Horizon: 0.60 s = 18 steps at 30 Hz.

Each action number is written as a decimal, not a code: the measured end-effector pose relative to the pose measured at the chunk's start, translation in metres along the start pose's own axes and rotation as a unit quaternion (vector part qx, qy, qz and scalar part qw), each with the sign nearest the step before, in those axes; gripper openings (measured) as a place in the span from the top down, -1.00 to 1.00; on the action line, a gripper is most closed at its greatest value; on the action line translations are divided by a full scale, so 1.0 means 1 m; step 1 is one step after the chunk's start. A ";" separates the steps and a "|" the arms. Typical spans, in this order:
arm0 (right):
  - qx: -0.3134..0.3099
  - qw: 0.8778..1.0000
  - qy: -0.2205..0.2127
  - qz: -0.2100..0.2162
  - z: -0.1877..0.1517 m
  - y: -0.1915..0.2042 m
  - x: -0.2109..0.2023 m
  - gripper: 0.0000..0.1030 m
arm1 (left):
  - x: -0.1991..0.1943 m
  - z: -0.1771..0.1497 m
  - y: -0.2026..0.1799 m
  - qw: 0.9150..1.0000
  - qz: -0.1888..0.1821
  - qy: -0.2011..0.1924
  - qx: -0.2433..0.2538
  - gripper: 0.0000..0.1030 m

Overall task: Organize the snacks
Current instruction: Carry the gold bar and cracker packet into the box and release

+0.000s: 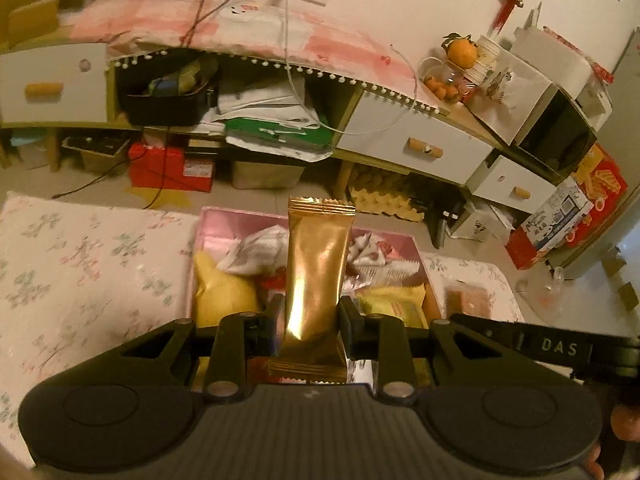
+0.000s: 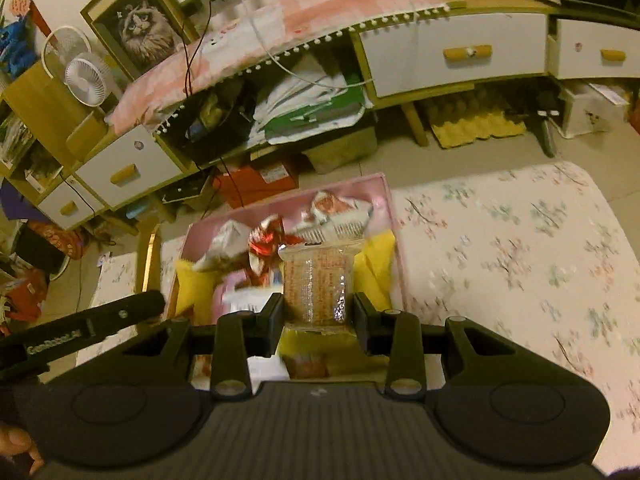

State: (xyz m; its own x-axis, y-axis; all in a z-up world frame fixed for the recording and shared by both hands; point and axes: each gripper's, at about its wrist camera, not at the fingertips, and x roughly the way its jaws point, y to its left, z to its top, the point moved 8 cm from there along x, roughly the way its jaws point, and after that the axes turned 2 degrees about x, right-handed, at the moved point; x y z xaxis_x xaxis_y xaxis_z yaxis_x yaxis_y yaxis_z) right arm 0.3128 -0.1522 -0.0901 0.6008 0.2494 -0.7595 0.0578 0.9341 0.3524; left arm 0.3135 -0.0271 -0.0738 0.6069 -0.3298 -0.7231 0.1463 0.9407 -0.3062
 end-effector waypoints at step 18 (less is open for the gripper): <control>-0.007 0.997 -0.002 0.082 0.013 0.029 0.046 0.26 | 0.038 -0.005 0.010 1.000 -0.006 0.019 0.009 0.26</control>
State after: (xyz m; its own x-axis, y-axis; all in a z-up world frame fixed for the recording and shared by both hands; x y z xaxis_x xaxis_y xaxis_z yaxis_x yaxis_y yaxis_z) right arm 0.3526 -0.1174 -0.1073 0.6038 0.3982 -0.6906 -0.0519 0.8841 0.4644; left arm 0.3338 -0.0306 -0.1076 0.5750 -0.3427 -0.7429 0.1679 0.9381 -0.3028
